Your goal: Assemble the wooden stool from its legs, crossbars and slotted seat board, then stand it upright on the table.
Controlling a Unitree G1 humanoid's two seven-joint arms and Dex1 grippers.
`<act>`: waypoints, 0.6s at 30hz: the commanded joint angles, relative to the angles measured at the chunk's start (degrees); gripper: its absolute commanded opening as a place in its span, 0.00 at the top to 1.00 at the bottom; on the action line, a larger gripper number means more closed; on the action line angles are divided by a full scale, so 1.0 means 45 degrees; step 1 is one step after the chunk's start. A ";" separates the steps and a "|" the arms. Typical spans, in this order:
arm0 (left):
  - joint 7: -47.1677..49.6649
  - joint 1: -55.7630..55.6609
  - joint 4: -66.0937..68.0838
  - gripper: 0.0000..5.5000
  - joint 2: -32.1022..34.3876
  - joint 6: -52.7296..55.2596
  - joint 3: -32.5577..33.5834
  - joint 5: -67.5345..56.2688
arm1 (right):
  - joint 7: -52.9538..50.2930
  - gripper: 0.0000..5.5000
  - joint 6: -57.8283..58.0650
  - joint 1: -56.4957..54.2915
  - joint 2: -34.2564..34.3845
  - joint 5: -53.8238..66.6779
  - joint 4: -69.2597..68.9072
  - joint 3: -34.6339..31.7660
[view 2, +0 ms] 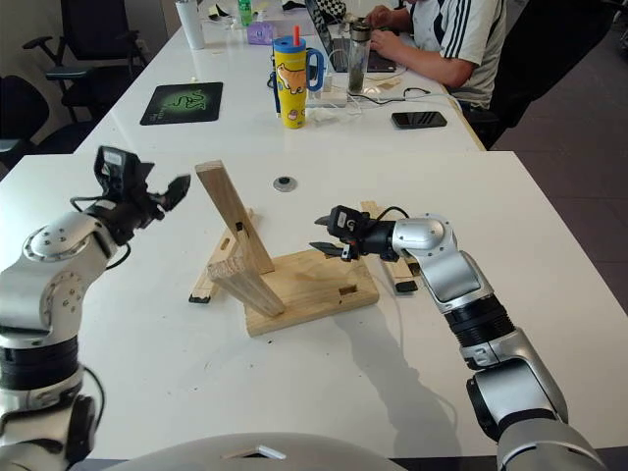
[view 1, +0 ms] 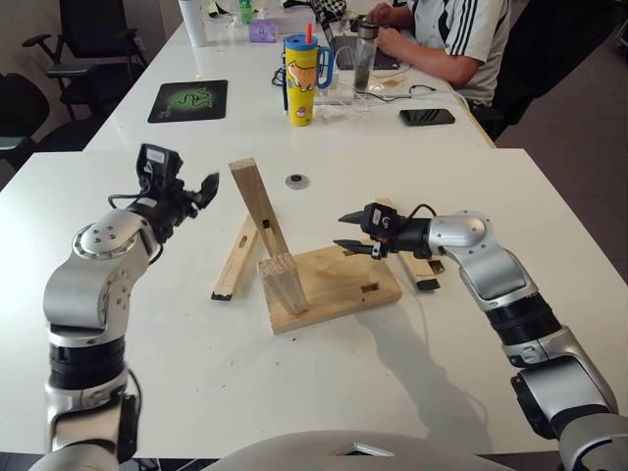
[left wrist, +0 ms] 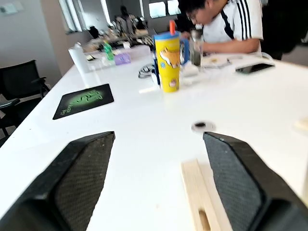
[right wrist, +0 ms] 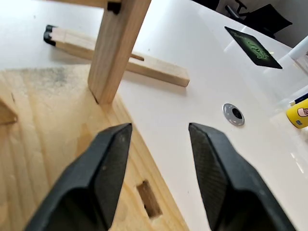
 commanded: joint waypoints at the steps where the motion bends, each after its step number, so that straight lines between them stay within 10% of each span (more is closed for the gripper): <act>1: -0.2055 0.1869 -0.1399 0.38 0.1647 0.0540 -0.0352 -0.0660 | 0.1109 0.60 -0.0027 0.0775 -0.0457 0.0021 0.0233 0.0271; 8: -0.5415 0.5455 -0.4316 0.38 0.3435 -0.0289 -0.1206 -0.1826 | 0.1540 0.60 0.0162 0.1179 -0.0544 -0.0229 0.0148 0.0150; 18: -0.4856 0.3648 -0.1749 0.38 0.2612 -0.2124 -0.6349 0.1825 | 0.0483 0.60 -0.0288 0.0745 0.0235 -0.0842 0.0766 0.0208</act>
